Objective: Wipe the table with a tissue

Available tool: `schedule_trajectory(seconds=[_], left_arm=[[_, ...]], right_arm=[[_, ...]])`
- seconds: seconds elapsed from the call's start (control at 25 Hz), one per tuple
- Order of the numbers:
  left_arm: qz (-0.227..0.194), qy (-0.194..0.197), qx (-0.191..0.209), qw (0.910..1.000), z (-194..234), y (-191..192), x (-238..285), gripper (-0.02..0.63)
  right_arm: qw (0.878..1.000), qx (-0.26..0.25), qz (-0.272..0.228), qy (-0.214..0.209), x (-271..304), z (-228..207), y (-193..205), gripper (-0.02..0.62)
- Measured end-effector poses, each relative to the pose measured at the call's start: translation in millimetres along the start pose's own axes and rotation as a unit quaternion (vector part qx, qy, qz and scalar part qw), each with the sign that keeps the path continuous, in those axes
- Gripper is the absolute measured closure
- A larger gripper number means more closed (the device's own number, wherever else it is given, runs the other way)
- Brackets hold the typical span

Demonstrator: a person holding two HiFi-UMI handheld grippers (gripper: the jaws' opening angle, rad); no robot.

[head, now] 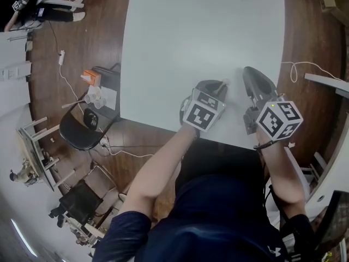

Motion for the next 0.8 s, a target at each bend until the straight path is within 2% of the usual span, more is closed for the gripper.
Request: schedule_trajectory(seconds=[0.16,0.28,0.4,0.52,0.8], left_arm=[[-0.057,0.045,-0.092,0.9931,-8,-1,-47,0.572],[-0.078,0.06,-0.124,0.9874,-9,7,-86,0.572],[-0.098,0.066,-0.145,0.9823,-5,14,-121,0.572],[-0.125,0.066,-0.149,0.9787,-10,11,-155,0.572],[-0.194,0.098,-0.112,0.9696,-35,-24,-194,0.572]], right_arm=[[1.0,0.007,-0.004,0.009,-16,5,-10,0.584],[1.0,0.011,-0.004,0.02,-29,8,-15,0.584],[1.0,0.008,-0.011,0.013,-43,21,-21,0.584],[1.0,-0.012,-0.02,-0.001,-59,45,-32,0.584],[0.994,-0.091,-0.04,-0.036,-72,94,-71,0.584]])
Point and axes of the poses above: the fingertips, and each gripper's own axes: x forward along the fingers, z to its left, y out of its underside, the point moved 6 cm from there along -x, backward along the fingers, and after that the axes turned 11 degrees about -x, right-handed, at the moved point
